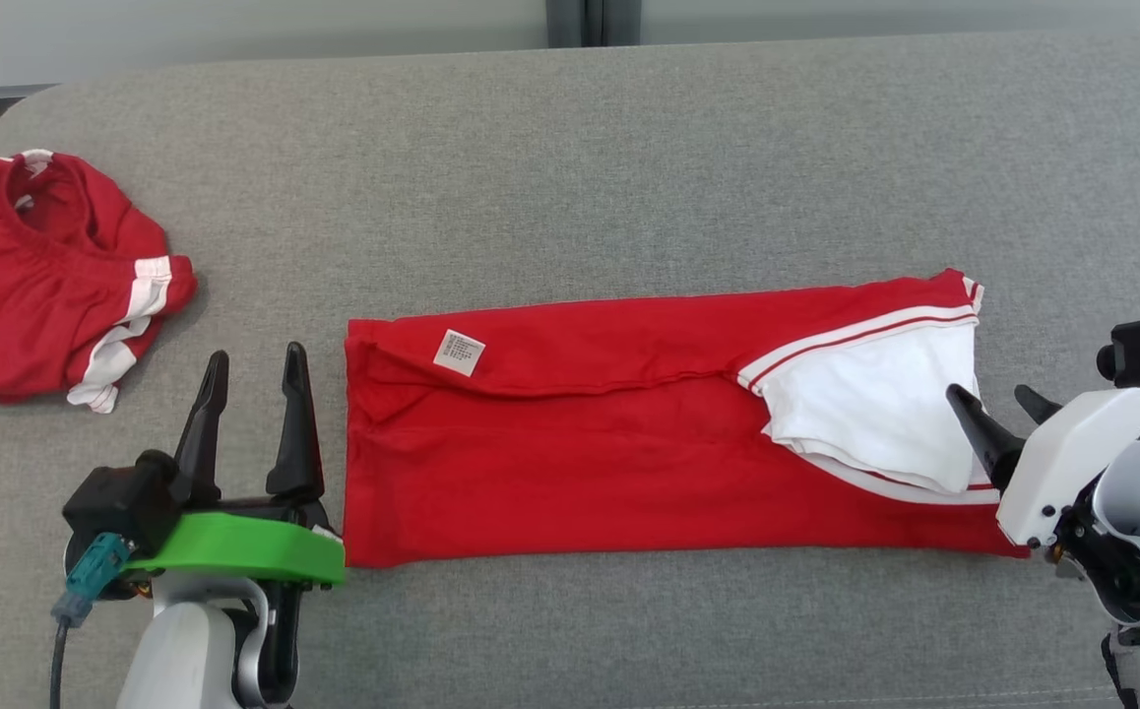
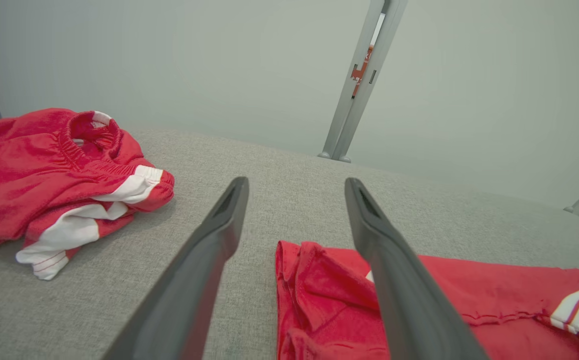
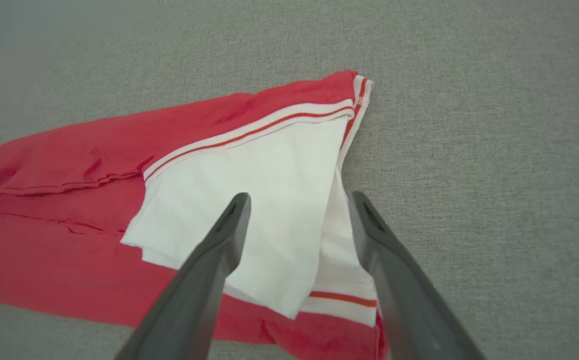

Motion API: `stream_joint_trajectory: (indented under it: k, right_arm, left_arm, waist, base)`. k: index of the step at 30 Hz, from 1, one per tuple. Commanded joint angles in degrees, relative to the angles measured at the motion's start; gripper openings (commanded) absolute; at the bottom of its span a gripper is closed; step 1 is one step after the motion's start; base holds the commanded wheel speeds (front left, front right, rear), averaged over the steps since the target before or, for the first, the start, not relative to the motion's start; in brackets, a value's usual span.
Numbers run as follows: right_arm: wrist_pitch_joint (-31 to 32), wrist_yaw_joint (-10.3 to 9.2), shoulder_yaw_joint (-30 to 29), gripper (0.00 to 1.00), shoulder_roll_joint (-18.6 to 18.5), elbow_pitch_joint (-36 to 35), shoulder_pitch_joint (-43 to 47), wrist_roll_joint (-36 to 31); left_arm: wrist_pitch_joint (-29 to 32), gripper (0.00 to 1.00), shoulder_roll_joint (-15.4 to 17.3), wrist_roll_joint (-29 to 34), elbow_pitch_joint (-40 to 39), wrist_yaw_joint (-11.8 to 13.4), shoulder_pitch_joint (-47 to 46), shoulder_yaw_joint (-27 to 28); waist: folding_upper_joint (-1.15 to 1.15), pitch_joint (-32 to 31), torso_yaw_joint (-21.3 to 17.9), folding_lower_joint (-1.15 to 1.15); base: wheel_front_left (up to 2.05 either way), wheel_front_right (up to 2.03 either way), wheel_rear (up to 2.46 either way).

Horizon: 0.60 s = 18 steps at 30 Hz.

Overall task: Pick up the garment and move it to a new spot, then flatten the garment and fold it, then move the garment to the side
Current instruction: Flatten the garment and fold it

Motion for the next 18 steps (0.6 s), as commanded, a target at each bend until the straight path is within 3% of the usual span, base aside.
stream_joint_trajectory:
  k: [1, 7, 18]
  right_arm:
    - [-0.6, 0.03, -0.8, 1.0, 0.6, 1.2, -1.1, -0.8]
    - [-0.6, 0.03, -4.3, 1.0, 2.6, 8.2, -4.4, -2.9]
    - [0.3, 0.03, -6.1, 1.0, 2.6, 20.3, -9.3, -5.2]
  left_arm:
    - [0.0, 1.0, -0.3, 1.0, -0.8, -0.6, 1.4, 1.0]
    - [0.0, 1.0, -1.4, 2.0, -1.8, -1.5, 3.9, 2.9]
    - [0.0, 1.0, -1.9, 1.9, -1.8, -1.8, 4.0, 2.8]
  waist:
    - [0.0, -0.4, 0.6, 0.0]
    - [0.0, -0.7, 1.9, 0.0]
    - [0.0, 0.5, 4.5, 0.0]
  base:
    - [0.0, 0.0, 0.0]
    - [0.0, 0.0, 0.0]
    - [0.0, 0.0, 0.0]
